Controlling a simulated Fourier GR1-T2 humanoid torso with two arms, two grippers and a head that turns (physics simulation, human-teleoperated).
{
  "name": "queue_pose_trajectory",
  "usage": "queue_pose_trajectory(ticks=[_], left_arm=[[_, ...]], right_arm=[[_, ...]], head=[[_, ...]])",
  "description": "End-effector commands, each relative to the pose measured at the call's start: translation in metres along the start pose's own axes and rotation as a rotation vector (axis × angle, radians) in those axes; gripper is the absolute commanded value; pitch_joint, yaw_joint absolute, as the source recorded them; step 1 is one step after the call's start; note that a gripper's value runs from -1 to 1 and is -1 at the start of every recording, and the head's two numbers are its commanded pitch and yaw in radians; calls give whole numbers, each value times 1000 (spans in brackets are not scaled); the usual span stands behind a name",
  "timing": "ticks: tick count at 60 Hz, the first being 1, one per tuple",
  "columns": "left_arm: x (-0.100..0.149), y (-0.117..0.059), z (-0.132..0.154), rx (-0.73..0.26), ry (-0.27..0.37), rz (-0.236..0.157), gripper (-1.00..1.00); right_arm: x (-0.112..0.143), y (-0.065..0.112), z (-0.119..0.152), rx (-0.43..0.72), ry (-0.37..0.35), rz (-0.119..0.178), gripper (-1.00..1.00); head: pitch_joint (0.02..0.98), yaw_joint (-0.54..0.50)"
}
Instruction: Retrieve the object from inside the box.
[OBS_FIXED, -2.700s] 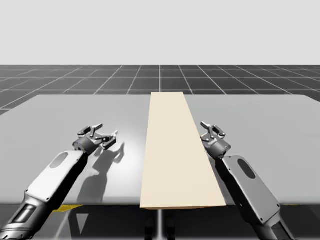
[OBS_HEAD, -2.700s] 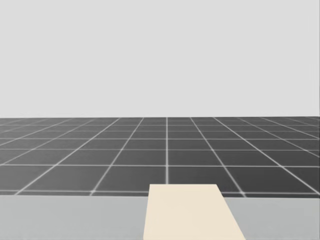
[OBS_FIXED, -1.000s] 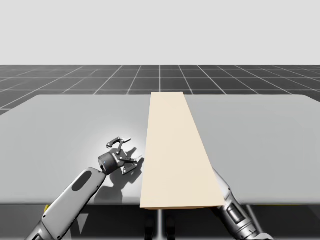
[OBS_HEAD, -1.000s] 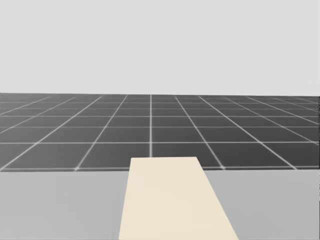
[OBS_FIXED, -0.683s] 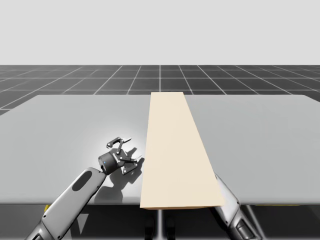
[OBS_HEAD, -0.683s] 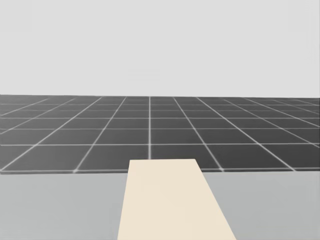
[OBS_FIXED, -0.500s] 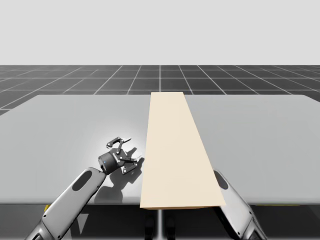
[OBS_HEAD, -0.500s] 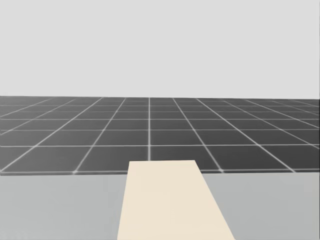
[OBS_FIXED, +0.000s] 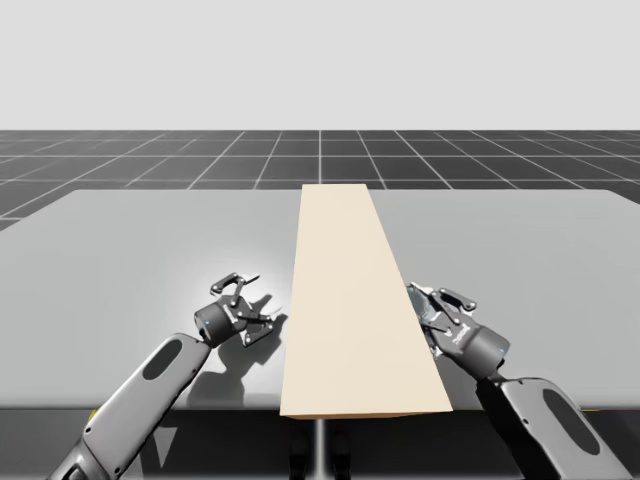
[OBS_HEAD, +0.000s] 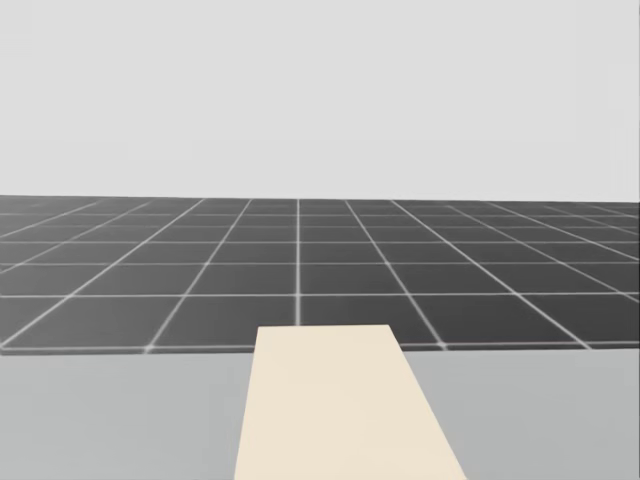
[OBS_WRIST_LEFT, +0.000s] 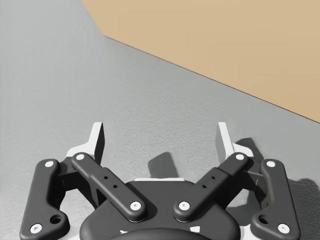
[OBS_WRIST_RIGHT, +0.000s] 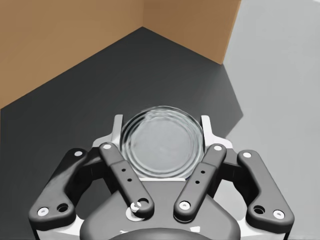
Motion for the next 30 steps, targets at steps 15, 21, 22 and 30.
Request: queue_pose_trajectory(ticks=[15, 21, 22, 30], left_arm=[[-1, 8, 2, 21, -5, 13, -1000], [-2, 11, 2, 32, -6, 21, -1000], [-2, 11, 2, 33, -6, 22, -1000], [-3, 16, 3, 49, -11, 35, -1000]], right_arm=[[77, -46, 95, -312, -228, 7, 1000], [121, -43, 106, -336, -306, 55, 1000], [126, -43, 106, -339, -316, 61, 1000], [184, -33, 106, -347, -438, 117, 1000]], head=[[227, -44], [225, -45], [225, -46], [223, -46]])
